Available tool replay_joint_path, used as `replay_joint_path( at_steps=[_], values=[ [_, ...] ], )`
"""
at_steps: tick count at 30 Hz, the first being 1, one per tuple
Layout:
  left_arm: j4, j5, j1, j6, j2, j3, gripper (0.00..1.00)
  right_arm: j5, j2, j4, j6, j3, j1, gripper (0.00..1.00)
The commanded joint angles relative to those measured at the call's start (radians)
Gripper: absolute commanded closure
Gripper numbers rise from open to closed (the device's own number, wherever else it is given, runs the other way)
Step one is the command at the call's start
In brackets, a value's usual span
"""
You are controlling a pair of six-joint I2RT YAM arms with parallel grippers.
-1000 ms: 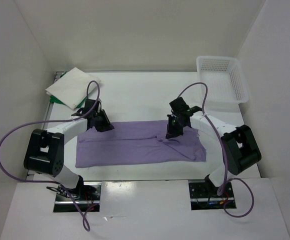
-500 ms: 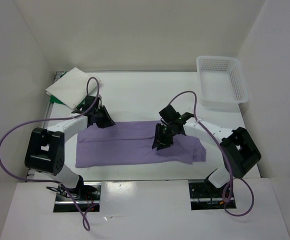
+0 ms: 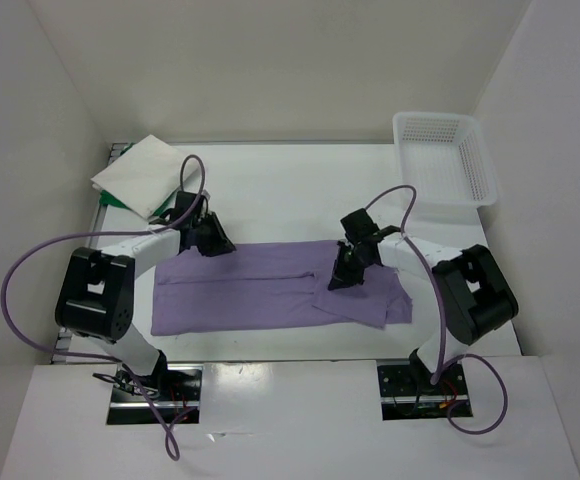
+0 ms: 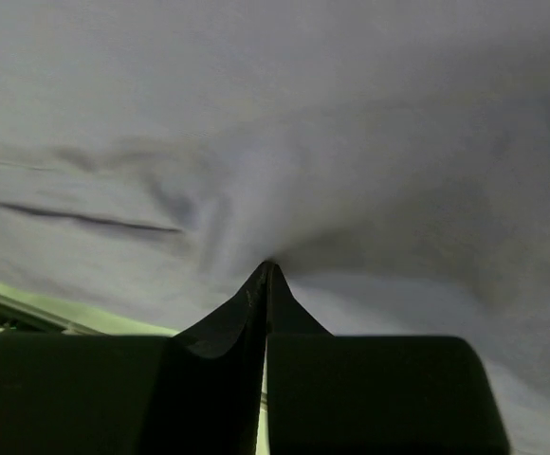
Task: Fold and stack the t-shirts
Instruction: Fold the other side of the tshirt into a rectangle, then rotate the tshirt 90 degrees
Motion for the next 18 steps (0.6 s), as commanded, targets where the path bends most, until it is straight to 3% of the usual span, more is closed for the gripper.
replay_joint_path(
  at_steps=[1,4,8,10,12,18],
  values=[
    [0.028,0.014,-0.005,0.005,0.058,0.017,0.77,0.014,0.003,0.048,0.020,-0.060,0.008,0.98],
    [0.049,0.044,0.009,-0.006,0.110,-0.003,0.77,0.050,-0.017,0.006,0.007,-0.034,0.008,0.93],
    [0.058,0.096,0.031,-0.026,0.153,-0.016,0.77,0.062,-0.070,-0.047,-0.055,0.047,-0.063,0.78],
    [0.049,0.087,0.040,-0.026,0.154,-0.007,0.77,0.071,-0.070,-0.048,-0.068,0.075,-0.120,0.78],
    [0.023,0.078,0.040,-0.026,0.141,0.003,0.77,0.080,-0.040,-0.026,-0.078,0.075,-0.159,0.88],
    [-0.018,0.103,0.058,-0.026,0.005,0.039,0.77,0.157,0.149,0.063,-0.069,0.115,-0.169,0.97]
  ],
)
